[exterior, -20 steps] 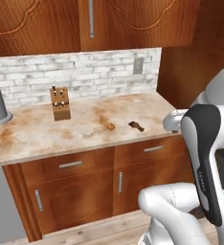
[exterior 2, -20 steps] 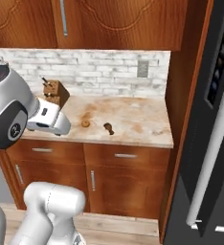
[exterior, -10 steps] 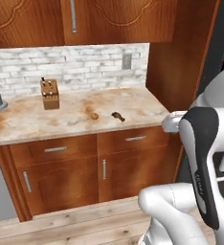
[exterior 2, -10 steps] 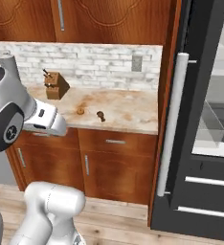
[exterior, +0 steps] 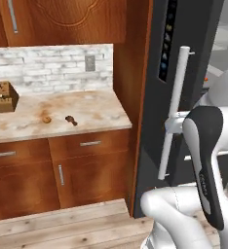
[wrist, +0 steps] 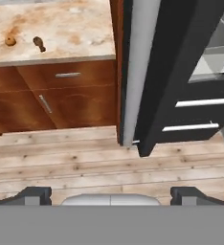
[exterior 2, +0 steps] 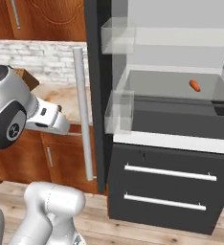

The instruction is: Open the fridge, remove the tangerine, carrot, and chicken drumstick, and place them on any counter.

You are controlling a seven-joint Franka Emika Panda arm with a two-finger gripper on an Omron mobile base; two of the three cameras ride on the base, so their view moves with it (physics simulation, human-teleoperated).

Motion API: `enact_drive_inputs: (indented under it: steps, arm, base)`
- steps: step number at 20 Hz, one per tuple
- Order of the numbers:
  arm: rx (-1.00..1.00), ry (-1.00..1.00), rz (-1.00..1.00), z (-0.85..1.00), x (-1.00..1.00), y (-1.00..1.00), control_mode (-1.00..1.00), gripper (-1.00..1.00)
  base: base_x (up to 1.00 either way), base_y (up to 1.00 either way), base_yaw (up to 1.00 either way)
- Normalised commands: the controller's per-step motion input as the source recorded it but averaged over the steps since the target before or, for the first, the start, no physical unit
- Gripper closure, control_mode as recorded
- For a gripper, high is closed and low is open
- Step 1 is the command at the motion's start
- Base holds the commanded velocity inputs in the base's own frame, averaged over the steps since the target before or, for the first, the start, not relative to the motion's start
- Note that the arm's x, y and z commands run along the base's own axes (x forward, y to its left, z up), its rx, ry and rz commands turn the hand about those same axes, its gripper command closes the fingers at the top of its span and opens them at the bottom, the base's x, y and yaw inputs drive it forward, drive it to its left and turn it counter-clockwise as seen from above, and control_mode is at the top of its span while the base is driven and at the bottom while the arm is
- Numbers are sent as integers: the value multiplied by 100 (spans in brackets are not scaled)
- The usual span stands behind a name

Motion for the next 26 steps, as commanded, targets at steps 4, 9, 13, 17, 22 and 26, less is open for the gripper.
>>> enact_drive_inputs:
  steps: [4,9,13,17,22,26]
  arm:
    - [0,0,0,0,0,0,100,-100]
    - [0,0,0,0,0,0,100,-100]
    - [0,0,0,0,0,0,100,-100]
    - [0,0,0,0,0,0,100,-100]
    - [0,0,0,0,0,0,100,-100]
    - [0,0,0,0,0,0,100,-100]
  base:
    - [-29,-100,0]
    - [0,-100,0]
    - [4,-99,0]
    - [14,-40,2]
    - [39,-10,5]
    - [81,0,6]
